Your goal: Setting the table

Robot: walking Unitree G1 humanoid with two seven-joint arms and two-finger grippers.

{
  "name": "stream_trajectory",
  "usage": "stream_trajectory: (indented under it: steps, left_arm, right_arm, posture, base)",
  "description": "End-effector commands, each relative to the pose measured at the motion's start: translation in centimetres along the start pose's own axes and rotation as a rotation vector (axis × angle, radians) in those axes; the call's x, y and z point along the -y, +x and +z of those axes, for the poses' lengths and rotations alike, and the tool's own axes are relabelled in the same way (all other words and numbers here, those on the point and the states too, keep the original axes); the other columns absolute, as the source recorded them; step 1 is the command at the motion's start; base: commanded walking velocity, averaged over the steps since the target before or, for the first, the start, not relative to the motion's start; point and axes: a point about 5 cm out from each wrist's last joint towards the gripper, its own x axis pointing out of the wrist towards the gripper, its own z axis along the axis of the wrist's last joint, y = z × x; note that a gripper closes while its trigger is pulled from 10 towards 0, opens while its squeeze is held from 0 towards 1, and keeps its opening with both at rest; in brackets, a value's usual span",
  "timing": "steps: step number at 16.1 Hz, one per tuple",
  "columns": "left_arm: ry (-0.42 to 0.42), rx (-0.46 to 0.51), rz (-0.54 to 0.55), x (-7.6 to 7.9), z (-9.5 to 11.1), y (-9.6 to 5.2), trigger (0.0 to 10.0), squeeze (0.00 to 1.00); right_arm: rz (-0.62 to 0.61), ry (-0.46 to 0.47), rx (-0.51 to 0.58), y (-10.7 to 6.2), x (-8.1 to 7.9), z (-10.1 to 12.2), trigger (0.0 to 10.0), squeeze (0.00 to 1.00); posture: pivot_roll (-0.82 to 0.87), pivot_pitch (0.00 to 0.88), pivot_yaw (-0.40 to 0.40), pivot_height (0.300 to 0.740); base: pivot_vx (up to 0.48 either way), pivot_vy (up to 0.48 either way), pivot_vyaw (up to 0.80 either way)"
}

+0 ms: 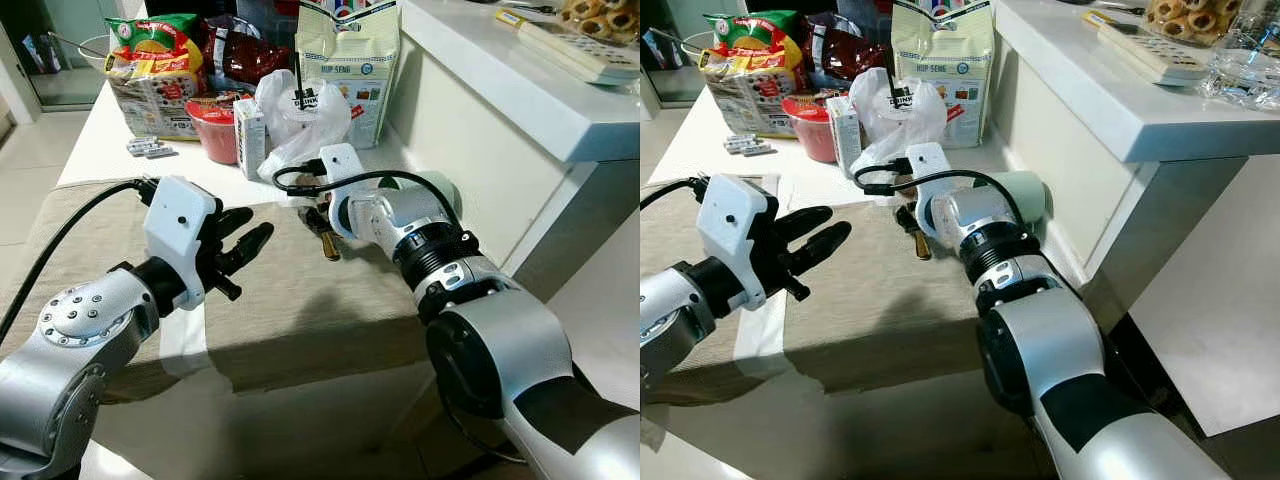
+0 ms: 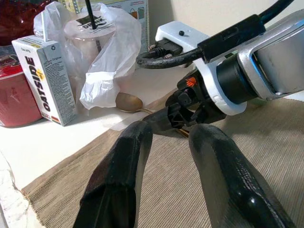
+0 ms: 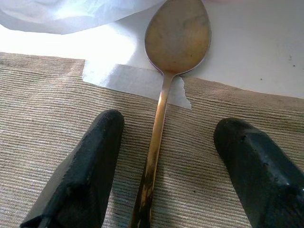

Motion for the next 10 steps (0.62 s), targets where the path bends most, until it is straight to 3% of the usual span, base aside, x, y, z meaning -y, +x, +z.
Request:
stream_trajectory:
  steps: [1, 10]
  left_arm:
    - [0.015, 0.003, -0.008, 0.03, 0.36, -0.19, 10.0, 0.0]
    - [0.026, -0.006, -0.022, -0.1, 0.46, -0.24, 10.0, 0.0]
  right_arm:
    - [0.003, 0.015, -0.125, 0.72, -0.02, -2.81, 10.0, 0.0]
    - [-0.01, -0.028, -0.098, 1.07, -0.34, -3.22, 10.0, 0.0]
  posture:
    - [-0.08, 0.033, -0.034, 0.74]
    - [-0.08, 0.025, -0.015, 0.74]
  base:
    - [0.0, 0.0, 0.0]
    - [0.0, 0.0, 0.0]
